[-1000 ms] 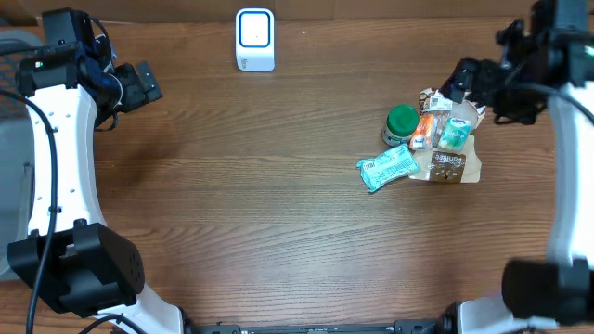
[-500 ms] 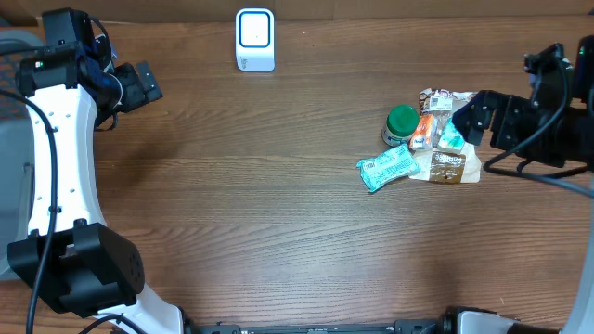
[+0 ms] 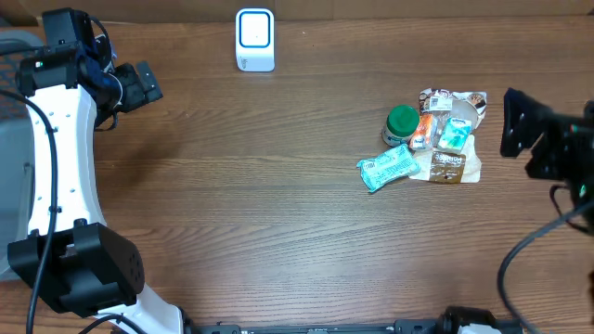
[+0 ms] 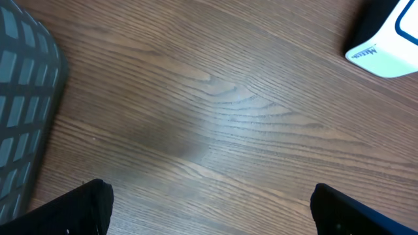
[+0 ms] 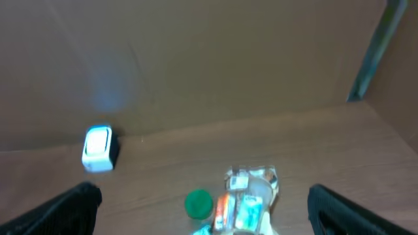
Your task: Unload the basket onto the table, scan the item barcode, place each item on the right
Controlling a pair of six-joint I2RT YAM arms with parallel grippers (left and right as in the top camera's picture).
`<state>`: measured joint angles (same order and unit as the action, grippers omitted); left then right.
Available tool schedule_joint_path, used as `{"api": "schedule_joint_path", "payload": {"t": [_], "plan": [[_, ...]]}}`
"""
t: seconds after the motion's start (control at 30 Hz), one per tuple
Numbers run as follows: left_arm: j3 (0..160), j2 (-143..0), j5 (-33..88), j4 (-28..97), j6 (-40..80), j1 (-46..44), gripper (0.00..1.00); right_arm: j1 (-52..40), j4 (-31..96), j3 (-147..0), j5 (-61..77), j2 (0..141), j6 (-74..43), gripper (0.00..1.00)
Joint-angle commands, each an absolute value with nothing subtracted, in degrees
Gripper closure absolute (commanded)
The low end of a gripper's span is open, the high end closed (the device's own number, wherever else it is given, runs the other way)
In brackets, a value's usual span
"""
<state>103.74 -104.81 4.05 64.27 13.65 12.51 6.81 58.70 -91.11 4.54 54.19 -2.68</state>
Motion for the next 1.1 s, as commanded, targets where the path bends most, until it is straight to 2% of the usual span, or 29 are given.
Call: {"api": "schedule_joint_path", "payload": {"t": [0.0, 0.23, 0.33, 0.43, 0.67, 0.9, 1.07], "plan": [[103.63, -104.36, 4.32, 64.23, 14.83, 12.73, 0.01, 6.87, 50.37, -78.39, 4.08, 48.49, -1.69, 0.00], [103.63, -104.36, 4.32, 64.25, 14.83, 12.73, 0.00, 6.79, 11.18, -43.16, 3.95, 34.35, -1.69, 0.00], [103.63, -104.36, 4.32, 64.25, 14.83, 12.73, 0.00, 6.79, -0.84, -31.18, 3.97, 29.58, -1.69, 0.00], [103.63, -104.36, 4.32, 64.23, 14.83, 12.73, 0.00, 6.74, -7.66, -21.43, 3.97, 24.75, -1.69, 0.00], [103.63, -104.36, 4.32, 64.25, 14.83, 12.73, 0.01, 6.52, -9.78, -7.90, 3.64, 13.19, -1.69, 0.00], [103.63, -104.36, 4.29, 64.25, 14.83, 12.73, 0.01, 5.56, -9.78, -0.40, 2.37, 6.11, -1.67, 0.00], [103.63, -104.36, 4.29, 64.25, 14.83, 12.73, 0.00, 5.43, -3.16, -0.47, 2.13, 4.03, -1.67, 0.00]]}}
